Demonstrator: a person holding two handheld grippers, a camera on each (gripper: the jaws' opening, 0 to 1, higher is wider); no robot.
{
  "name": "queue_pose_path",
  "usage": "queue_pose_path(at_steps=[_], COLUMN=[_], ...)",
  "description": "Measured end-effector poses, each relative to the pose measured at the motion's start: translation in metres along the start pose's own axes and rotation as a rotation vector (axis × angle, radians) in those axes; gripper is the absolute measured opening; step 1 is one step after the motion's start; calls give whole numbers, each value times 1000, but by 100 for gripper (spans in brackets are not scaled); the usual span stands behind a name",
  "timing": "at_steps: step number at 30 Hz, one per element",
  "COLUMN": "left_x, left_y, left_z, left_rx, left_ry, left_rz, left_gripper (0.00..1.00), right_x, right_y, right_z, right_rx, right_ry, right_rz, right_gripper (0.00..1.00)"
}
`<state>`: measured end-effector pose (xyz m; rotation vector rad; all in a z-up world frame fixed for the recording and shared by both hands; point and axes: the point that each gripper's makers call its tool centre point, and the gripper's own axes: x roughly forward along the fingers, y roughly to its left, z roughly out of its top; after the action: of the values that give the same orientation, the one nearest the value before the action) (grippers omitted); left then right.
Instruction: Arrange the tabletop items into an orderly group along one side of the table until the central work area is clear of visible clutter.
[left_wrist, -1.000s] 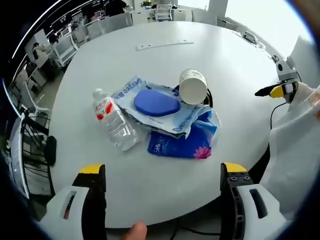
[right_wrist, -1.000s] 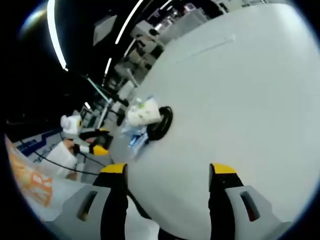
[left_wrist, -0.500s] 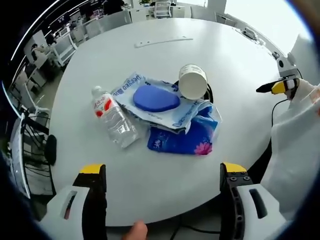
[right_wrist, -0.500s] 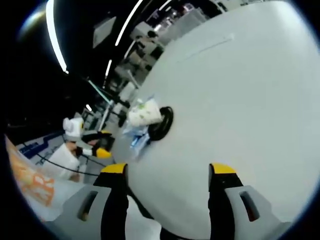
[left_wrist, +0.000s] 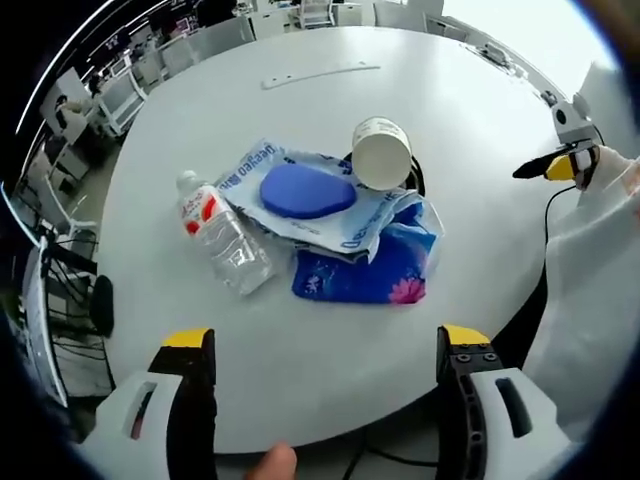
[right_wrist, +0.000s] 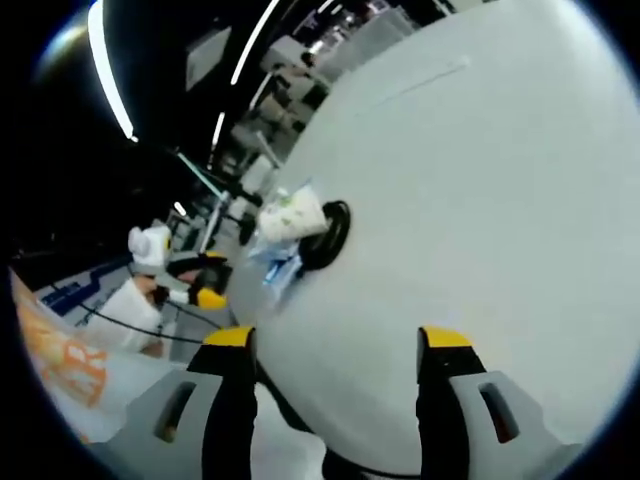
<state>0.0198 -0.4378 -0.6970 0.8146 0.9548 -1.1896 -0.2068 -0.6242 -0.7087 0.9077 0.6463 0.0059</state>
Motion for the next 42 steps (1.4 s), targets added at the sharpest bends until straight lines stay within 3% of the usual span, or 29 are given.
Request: queue_pose_path(at_steps=[7,16,20,29,33,42], left_x=[0,-4,-7,-15,-15,-19], left_y=[-1,-8,-14,-19,-26,-38], left_z=[3,-13,-20,-35,-39,-60], left_rx=[-20,-94,-113,-152,-168,-159], left_ry=[-29,-73,-83,-106,-121,-86], left_rz=[2,4,-2,8,-1,-5], left_gripper=[93,93,93,93,93,93], right_x=[3,15,23,47,57,82], right_y=[4,14,21,40,48,51], right_z=[-1,0,11,56,68,94], right_rx=[-13,-42,-54,-130,-96,-74], right_ry=[28,78,82,69,52,38], right_rz=[1,25,44,93,126,146], right_gripper=[63,62,61,60,60,59])
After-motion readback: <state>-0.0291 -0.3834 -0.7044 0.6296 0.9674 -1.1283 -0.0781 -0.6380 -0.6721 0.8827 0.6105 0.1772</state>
